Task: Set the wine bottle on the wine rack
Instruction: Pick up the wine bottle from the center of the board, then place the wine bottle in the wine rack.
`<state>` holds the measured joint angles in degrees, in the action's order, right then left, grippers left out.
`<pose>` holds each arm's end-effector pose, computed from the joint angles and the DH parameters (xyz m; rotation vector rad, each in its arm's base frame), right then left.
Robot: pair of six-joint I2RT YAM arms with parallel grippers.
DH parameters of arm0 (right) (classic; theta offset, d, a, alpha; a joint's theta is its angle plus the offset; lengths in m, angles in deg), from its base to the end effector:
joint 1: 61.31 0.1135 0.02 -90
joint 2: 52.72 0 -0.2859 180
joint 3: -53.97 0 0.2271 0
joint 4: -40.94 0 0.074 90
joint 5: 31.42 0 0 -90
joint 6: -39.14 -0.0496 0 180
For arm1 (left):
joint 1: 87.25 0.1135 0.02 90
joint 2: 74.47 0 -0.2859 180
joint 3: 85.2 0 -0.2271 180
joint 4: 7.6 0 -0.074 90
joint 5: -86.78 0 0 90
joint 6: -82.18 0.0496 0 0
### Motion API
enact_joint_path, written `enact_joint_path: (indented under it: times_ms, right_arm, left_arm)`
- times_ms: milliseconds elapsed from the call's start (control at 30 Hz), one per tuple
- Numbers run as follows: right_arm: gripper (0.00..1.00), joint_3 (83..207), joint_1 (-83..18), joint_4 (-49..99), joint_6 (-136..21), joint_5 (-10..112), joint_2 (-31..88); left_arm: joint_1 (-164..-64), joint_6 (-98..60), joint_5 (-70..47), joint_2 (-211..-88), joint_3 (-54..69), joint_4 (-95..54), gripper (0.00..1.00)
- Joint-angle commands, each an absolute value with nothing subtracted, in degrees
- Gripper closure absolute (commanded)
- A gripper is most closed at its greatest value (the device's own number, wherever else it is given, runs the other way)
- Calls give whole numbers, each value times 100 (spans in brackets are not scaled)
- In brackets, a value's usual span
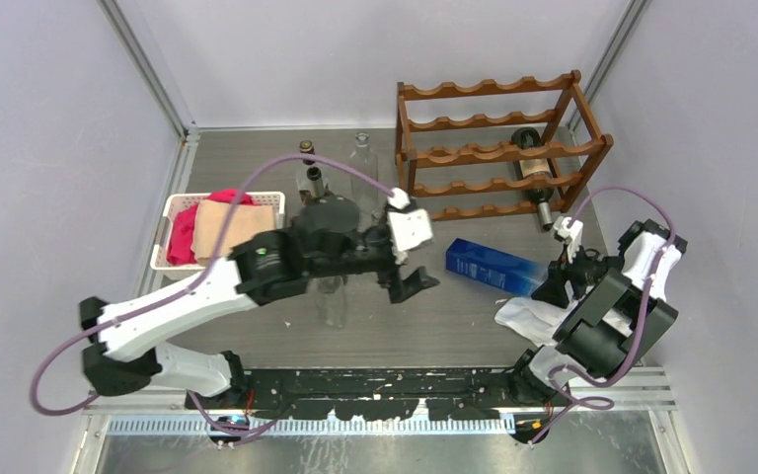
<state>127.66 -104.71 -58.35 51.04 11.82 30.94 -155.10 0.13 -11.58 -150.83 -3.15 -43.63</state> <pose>0.1531 -0.0950 0.2564 -1.0062 2.1524 0.6893 0.1000 -0.2648 0.4442 1.2559 1.4375 -0.8582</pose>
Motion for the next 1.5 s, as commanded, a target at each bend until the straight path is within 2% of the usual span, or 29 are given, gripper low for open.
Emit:
enact_joint_path:
  times_ms: [0,100,233,433,533,700,1033,1467]
  right_arm:
    - [99,13167,-10567,-6411,4046,-85,2500]
    - [99,13115,-10590,-5928,3216,-24,2154]
    - [99,12860,-10725,-5110,2250,59,1740]
    - [99,12492,-10898,-3880,775,-98,1309]
    - [99,12362,-10895,-3134,-125,-56,1176]
    - [99,12229,-10902,-2487,-792,35,1141]
    - [99,11764,-10899,-848,-2362,14,1307]
    - [99,11616,-10564,278,-3157,34,1830]
  left_arm:
    - [-15302,75,-398,-14245,-608,-5721,10]
    - [-14946,145,219,-13689,-333,-5882,4]
    - [-14179,78,371,-13080,169,-5718,1]
    - [-13148,160,599,-12713,786,-5467,0]
    - [-13044,198,1040,-12496,1171,-5127,0]
    - [-12543,23,1143,-12132,1589,-4742,0]
    - [-12410,157,1649,-11486,2442,-3923,0]
    - [-12383,192,1577,-11528,2637,-3729,0]
